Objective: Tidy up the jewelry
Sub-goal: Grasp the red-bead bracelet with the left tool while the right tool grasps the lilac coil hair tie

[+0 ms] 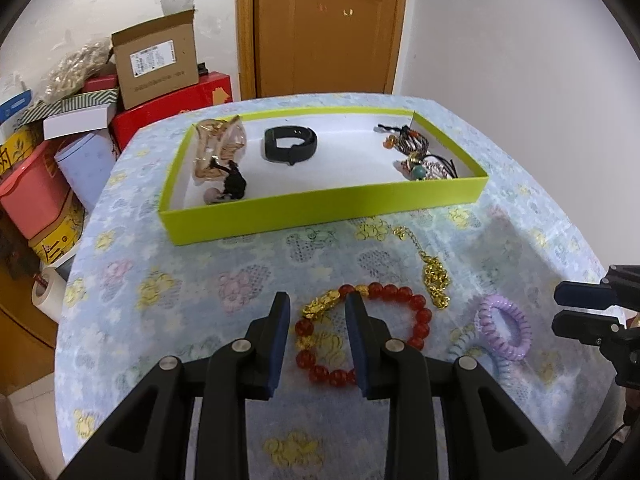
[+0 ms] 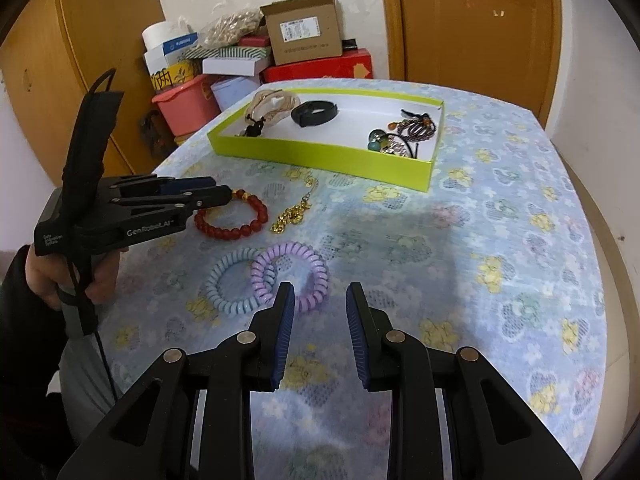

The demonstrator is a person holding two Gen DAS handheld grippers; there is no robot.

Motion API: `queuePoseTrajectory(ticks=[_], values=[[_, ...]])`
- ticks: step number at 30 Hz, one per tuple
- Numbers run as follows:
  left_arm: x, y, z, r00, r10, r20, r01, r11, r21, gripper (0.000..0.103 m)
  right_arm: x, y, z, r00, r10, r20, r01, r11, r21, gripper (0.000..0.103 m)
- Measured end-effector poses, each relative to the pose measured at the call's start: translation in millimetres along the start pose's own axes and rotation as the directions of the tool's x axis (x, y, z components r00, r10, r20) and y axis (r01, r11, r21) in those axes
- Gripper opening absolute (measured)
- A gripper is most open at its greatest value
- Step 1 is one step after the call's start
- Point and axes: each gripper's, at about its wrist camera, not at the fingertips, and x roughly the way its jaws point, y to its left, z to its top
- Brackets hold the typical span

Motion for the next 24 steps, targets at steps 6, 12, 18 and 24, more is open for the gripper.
queuePoseTrajectory(ticks=[6, 12, 18, 24], values=[[7, -8, 1, 1.000, 0.013, -0.027, -0.012, 0.999, 0.040, 0.030, 18, 2, 6, 1.000, -0.004, -0.025, 0.003, 1.000, -0.025, 0.028], [5, -10, -1, 0.999, 0.028, -0.025, -0.027, 0.999, 0.045, 0.023, 34, 9, 9, 0.998, -0.026, -0.051, 0.021, 0.996, -0.082, 0.028], [2, -15, -6, 0.999, 0.039, -0.024, -0.038, 0.998, 0.046, 0.011, 38, 18, 7, 0.997, -0.073, -0.023, 0.068, 0.984, -0.162, 0.025], [-2, -16, -9, 0.999, 0.035, -0.024, -0.034, 0.999, 0.026, 0.010, 36, 20, 6, 0.997, -0.070, -0.017, 0.066, 0.985, -0.161, 0.009]])
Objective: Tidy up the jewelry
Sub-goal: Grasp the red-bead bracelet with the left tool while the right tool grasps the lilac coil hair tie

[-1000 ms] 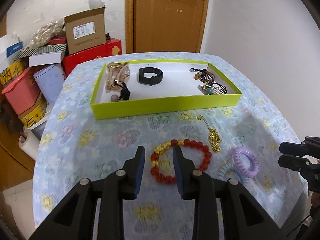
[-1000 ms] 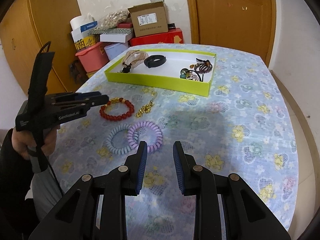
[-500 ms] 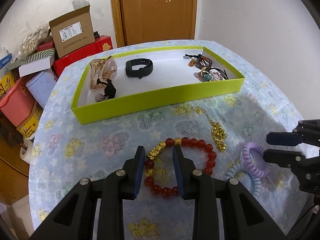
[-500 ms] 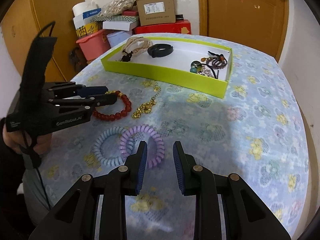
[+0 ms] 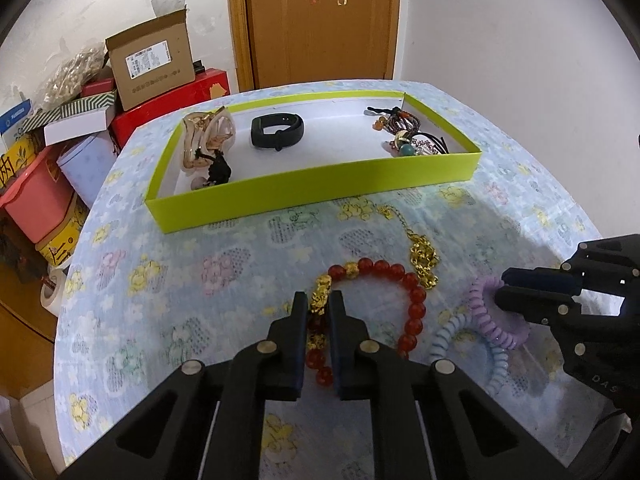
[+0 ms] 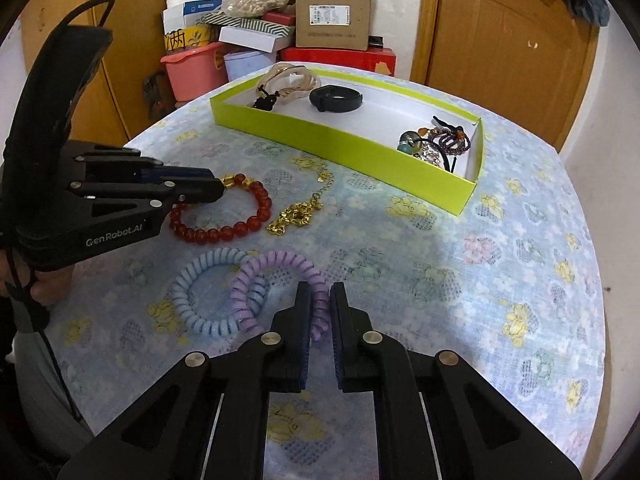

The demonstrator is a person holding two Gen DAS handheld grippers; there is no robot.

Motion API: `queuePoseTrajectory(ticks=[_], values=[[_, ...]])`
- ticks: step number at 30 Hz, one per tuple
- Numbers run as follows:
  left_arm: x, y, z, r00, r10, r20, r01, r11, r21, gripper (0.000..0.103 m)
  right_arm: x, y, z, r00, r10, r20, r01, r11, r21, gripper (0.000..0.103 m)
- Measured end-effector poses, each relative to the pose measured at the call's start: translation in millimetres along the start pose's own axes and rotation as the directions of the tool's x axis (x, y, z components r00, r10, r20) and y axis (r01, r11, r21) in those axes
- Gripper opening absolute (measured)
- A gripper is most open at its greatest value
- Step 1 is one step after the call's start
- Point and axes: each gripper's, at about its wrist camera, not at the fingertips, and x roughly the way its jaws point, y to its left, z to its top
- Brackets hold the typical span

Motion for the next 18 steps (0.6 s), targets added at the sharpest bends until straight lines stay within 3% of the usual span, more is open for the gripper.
queuePoseTrajectory(ticks=[18], values=[[-39, 4, -6, 0.998, 0.003, 0.068, 0.002, 0.997, -0.078, 0.010, -45, -15, 1, 0.994, 0.010, 0.106, -0.020, 0.995, 0.094, 0.009]])
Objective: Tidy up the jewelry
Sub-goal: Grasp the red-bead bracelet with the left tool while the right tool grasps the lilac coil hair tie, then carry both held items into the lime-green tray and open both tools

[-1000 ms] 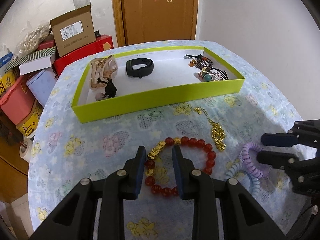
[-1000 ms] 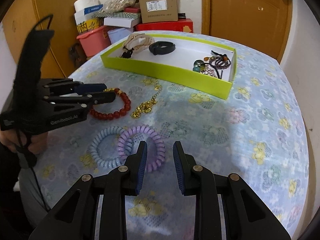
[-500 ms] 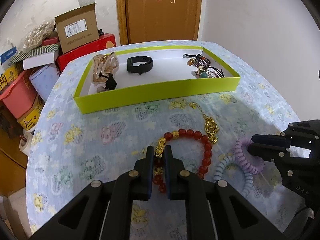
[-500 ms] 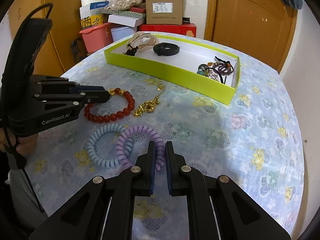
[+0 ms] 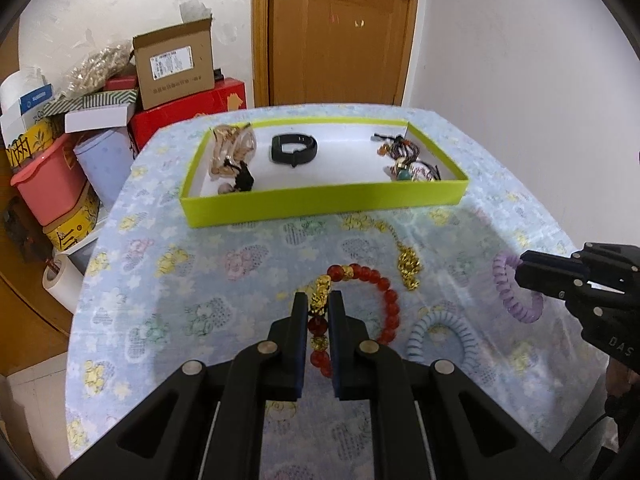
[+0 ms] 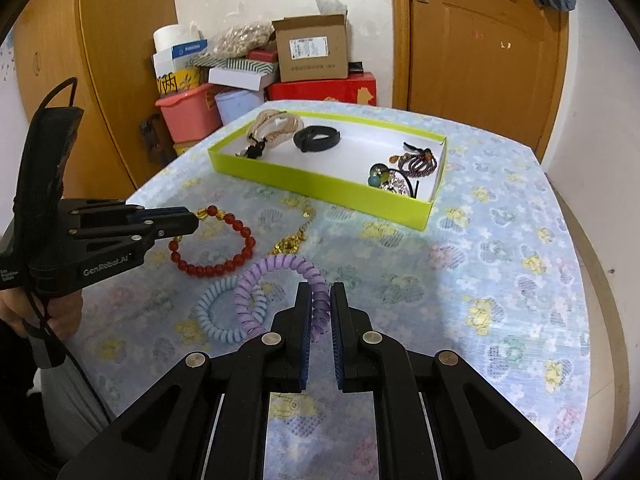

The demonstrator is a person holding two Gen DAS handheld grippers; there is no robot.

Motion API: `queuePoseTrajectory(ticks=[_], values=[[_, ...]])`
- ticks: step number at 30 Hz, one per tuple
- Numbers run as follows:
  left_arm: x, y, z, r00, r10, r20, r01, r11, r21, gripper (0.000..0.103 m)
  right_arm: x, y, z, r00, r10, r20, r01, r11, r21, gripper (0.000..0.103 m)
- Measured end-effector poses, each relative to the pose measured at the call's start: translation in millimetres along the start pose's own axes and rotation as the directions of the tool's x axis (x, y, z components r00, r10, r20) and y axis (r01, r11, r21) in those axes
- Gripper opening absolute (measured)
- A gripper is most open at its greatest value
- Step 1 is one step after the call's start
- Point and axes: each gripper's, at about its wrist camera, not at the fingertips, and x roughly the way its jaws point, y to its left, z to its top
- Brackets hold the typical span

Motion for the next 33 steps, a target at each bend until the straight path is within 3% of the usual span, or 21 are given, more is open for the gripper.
queuePoseTrajectory(ticks=[15, 33], values=[[-35, -5, 17, 0.996, -0.002, 0.084, 0.002, 1.000, 0.003, 0.010, -20, -4, 11, 0.998, -0.013, 0.054, 0.012, 1.000, 0.017, 0.009], [-41, -11, 61, 0.989, -0.004, 0.149, -0.002, 0.999, 0.042, 0.010, -19, -15, 33, 0.996, -0.026, 0.087, 0.025, 1.000, 0.016, 0.009]])
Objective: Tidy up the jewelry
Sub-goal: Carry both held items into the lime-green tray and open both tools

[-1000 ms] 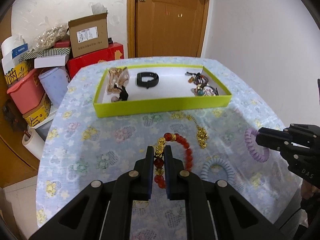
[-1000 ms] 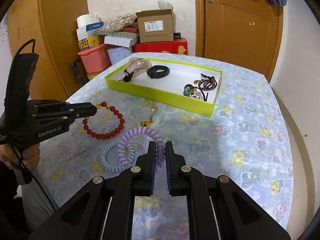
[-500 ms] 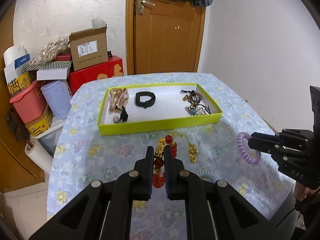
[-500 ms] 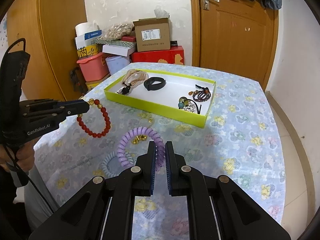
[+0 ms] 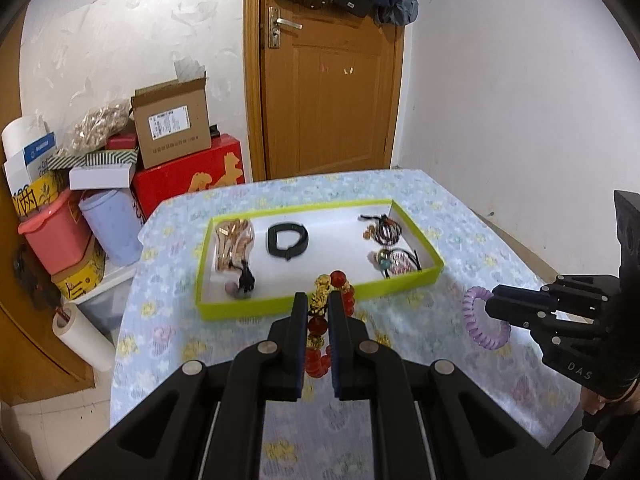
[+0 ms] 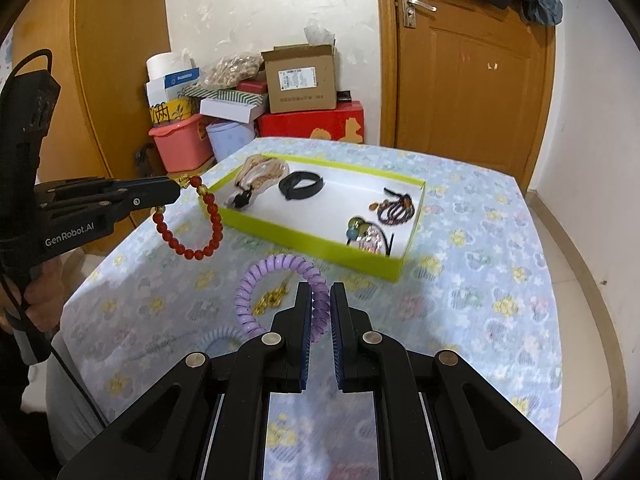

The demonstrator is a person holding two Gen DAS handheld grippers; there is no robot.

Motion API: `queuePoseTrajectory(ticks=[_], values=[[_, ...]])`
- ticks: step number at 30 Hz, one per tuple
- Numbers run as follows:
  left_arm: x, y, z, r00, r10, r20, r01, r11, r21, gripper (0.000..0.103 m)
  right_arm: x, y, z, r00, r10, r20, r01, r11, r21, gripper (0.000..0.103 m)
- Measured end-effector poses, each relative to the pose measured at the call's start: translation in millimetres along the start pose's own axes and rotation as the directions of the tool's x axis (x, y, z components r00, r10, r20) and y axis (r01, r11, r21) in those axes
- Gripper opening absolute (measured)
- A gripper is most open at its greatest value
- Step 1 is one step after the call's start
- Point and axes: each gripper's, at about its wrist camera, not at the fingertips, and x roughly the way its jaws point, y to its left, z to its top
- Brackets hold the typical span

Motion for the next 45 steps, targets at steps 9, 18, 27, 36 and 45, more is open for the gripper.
queuePoseTrajectory(ticks=[9, 18, 27, 36, 45], values=[[13, 10, 35, 0.999, 0.012, 0.032, -0.012, 1.000, 0.003, 0.010, 14, -11, 28, 1.000, -0.013, 0.023, 0.013, 1.000, -0.010, 0.009], [46, 18, 52, 1.000, 0.022, 0.017, -0.022, 1.000, 0.000, 0.010, 38, -21, 50, 0.999, -0.021, 0.026, 0.021, 1.000, -0.017, 0.009], [84, 31, 52, 0.999, 0.020, -0.029, -0.021, 1.000, -0.023, 0.010, 81, -34, 63, 0.999, -0.038, -0.019, 0.037, 0.999, -0.024, 0.009], [112, 41, 38, 0.997, 0.011, -0.076, -0.014, 0.999, -0.040, 0.010, 121, -53, 76, 0.997, -0.053, -0.064, 0.054, 0.999, 0.000, 0.009], [134, 47, 24, 0.993, 0.005, -0.118, -0.010, 0.999, -0.043, 0.010, 160, -54, 78, 0.989, -0.060, -0.134, 0.058, 0.998, -0.022, 0.009]])
